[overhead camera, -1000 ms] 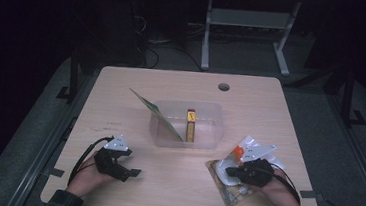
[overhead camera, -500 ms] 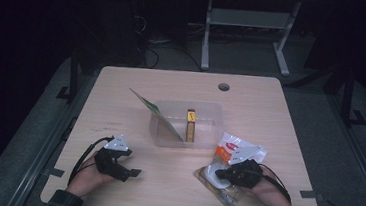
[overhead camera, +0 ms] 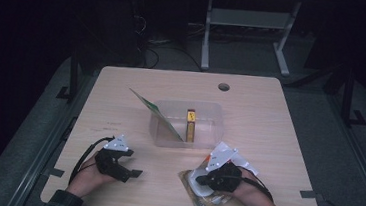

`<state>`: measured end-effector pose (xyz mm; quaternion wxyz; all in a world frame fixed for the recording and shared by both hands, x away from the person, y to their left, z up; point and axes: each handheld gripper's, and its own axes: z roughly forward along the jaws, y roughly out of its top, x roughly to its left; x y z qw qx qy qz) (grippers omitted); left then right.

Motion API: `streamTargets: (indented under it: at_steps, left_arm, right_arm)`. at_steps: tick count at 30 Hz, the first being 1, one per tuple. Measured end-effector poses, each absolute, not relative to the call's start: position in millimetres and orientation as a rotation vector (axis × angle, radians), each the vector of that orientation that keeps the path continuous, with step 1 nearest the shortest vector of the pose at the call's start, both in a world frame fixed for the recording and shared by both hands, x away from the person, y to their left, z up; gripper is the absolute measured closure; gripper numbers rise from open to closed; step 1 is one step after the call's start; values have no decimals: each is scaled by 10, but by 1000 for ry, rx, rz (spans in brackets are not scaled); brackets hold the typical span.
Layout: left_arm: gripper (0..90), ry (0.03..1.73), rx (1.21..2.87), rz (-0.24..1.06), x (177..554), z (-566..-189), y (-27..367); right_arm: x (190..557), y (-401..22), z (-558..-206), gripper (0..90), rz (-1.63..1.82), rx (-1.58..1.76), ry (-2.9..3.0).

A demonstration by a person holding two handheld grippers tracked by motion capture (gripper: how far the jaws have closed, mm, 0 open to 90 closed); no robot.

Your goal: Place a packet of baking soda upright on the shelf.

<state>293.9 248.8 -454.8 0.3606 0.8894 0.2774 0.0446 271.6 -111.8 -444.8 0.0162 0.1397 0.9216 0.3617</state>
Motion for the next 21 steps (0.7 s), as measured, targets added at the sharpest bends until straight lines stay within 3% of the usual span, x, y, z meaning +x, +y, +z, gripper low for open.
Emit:
streamTargets:
  at_steps: [10, 21]
  left_arm:
    - [149, 628, 2254, 44, 2876, -4433, 2127]
    - [151, 489, 2235, -36, 2975, -4376, 1306]
  right_arm:
    - [2654, -1119, -4398, 892, 1177, 503, 2829]
    - [2676, -1769, -4238, 611, 1219, 850, 2593]
